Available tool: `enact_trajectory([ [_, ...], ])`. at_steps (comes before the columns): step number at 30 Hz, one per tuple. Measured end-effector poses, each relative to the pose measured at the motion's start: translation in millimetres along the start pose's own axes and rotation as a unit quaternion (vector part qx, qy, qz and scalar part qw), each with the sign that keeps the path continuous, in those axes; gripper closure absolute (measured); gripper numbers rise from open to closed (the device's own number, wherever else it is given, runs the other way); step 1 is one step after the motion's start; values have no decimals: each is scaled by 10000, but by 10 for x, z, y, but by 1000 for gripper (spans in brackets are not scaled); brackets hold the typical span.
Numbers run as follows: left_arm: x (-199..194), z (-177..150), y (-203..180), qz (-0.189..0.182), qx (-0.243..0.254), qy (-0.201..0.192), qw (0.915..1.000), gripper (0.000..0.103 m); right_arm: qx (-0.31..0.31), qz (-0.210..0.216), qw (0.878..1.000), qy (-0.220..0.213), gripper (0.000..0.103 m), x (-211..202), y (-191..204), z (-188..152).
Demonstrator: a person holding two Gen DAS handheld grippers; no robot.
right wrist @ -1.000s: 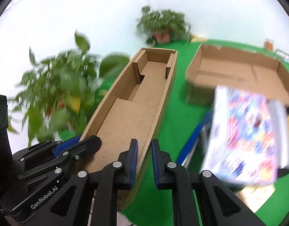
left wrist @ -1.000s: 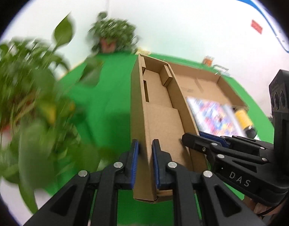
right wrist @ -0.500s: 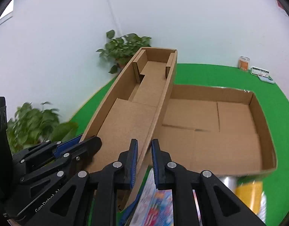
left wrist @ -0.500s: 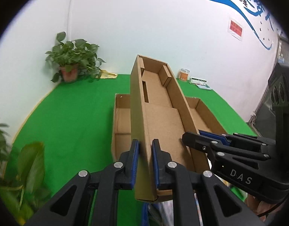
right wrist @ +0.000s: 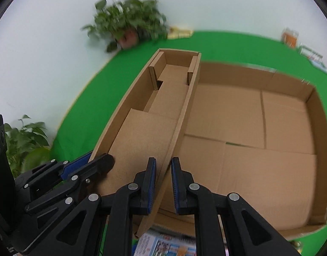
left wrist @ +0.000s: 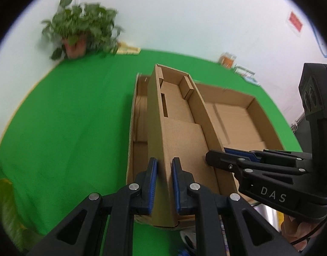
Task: Organize rigid objects
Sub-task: 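Carry the cardboard insert into the open cardboard box and release it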
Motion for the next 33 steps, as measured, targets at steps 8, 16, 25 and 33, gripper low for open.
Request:
enact_trajectory([
  [8,403,-35,75,296,337,263,9986,89,738,599,9939,565,92,658,-361,-61],
  [16,285,-100,112,268,478,160,9984,88,834,736,9910,742,87,984,-431,-167],
  [25,-114,-206,204,169,194,-407,9988,88,745,777,9909,812,83,1031,-376,-332],
  [33,-748,-107,279,953,554,-1336,9849,26,455,272,9985,-137,25,218,-386,-387],
])
Point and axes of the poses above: each gripper's, at about its wrist camera, not at the fingertips, and x roughly the way its jaws point, y to its left, z to its top, the point moved 9 cm from there along x, roughly the way its jaws point, and after that the axes turned 12 degrees about z, right-handed, at the moved point
